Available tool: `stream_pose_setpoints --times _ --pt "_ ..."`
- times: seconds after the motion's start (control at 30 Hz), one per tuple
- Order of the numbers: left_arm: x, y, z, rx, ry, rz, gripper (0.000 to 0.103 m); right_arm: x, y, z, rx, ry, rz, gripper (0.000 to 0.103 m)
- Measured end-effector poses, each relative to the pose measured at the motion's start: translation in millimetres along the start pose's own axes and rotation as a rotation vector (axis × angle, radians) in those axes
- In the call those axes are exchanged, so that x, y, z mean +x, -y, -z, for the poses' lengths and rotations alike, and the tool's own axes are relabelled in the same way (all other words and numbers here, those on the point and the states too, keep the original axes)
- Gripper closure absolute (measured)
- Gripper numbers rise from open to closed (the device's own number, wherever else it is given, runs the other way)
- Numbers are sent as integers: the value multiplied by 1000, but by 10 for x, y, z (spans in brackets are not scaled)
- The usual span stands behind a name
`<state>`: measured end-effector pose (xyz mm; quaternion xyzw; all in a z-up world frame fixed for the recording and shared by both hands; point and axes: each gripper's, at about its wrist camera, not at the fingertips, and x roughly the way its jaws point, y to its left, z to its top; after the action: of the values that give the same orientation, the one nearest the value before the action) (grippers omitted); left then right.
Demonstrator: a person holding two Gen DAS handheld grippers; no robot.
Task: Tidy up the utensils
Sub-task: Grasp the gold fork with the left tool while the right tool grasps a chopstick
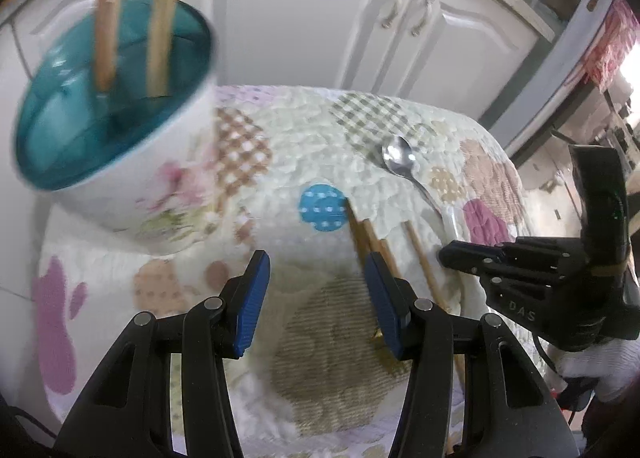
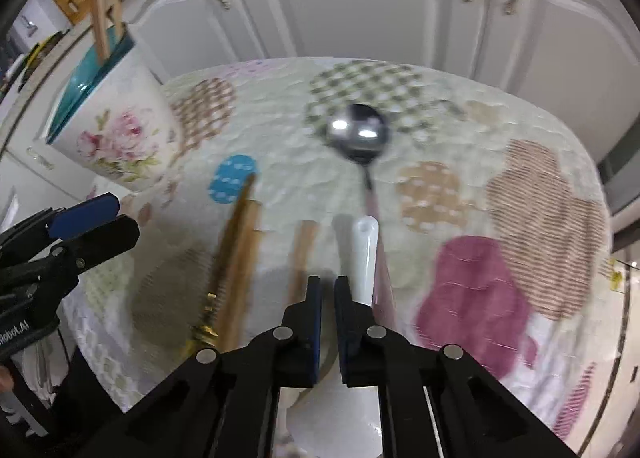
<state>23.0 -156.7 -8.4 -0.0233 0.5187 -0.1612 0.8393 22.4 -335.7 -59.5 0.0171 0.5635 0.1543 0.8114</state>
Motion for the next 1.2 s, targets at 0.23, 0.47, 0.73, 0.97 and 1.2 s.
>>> stream_pose_setpoints --times 0.23,0.47,0.73,0.97,1.2 --pt "348 135 -61 34 -87 16 73 -88 168 71 117 17 -134 97" --pt "514 194 -106 55 -118 33 78 -214 159 107 104 13 -141 96" --pt "426 76 -3 58 -150 79 95 -117 10 11 70 10 -136 96" --pt "468 39 -96 20 -163 41 89 127 -128 -98 22 -41 -65 94" --pt "535 143 -136 63 -119 7 92 186 -190 -158 2 -33 -56 95"
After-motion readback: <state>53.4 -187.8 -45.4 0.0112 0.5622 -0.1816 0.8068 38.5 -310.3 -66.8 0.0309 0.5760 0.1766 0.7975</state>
